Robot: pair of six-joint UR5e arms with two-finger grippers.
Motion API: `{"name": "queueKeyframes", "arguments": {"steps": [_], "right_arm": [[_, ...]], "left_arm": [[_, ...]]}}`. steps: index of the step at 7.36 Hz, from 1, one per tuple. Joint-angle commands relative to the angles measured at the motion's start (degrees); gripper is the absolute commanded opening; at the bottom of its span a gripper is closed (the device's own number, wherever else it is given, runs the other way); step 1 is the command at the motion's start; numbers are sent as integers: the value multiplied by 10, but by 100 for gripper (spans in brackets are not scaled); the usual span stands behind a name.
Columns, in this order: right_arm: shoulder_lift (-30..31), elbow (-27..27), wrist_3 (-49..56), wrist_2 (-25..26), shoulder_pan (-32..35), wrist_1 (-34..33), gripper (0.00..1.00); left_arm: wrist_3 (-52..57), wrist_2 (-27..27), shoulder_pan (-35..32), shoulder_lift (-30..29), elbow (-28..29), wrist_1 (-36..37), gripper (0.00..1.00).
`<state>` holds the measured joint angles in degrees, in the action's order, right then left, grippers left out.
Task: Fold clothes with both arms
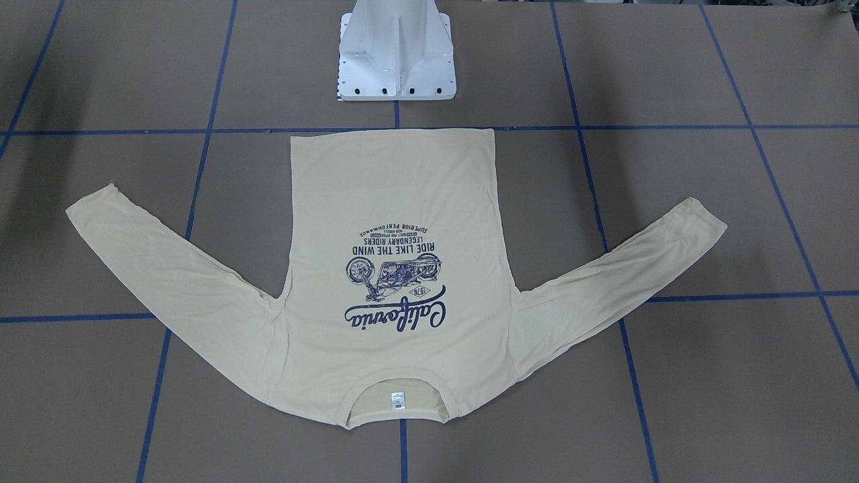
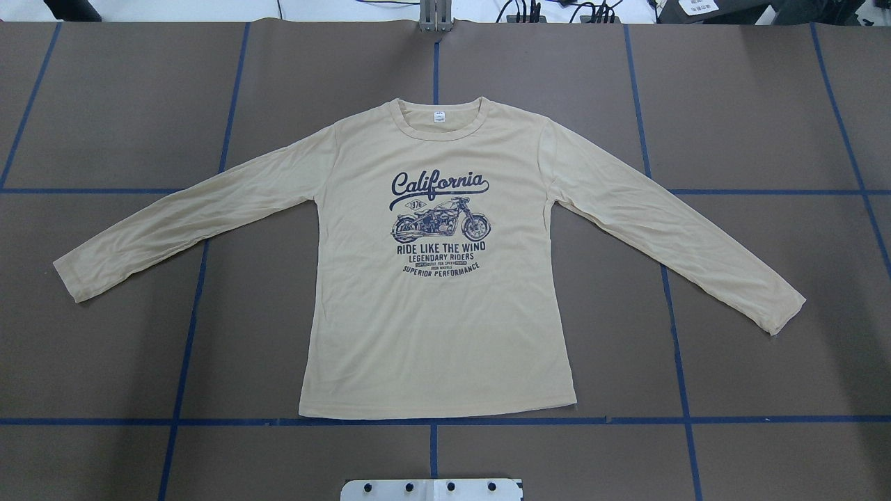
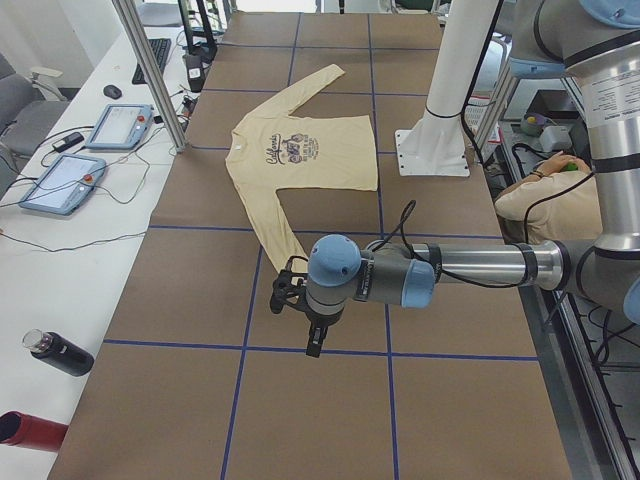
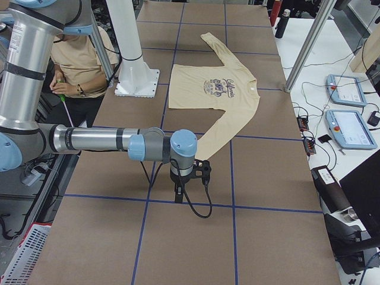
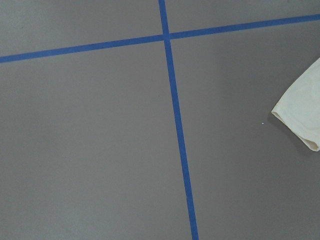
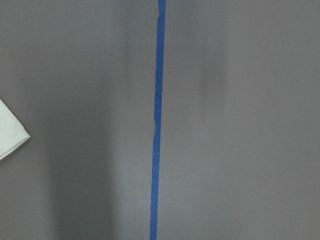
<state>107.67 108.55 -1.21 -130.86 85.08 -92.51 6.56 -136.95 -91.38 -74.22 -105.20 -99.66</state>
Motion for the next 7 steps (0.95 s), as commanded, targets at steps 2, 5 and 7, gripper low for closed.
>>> {"name": "queueKeyframes", "arguments": {"steps": [2,5,7], "right_arm": [[-4,-1,2,5,0,5,100],[-46,14,2,3,0,6,100],[-110,11,-3,6,-1,6,100]], "left_arm": [[3,-3,0,-2,-8,-42,100],[1,5,2,-5,-32,-114,100],[2,5,1,-8,-40,-150,100]]}}
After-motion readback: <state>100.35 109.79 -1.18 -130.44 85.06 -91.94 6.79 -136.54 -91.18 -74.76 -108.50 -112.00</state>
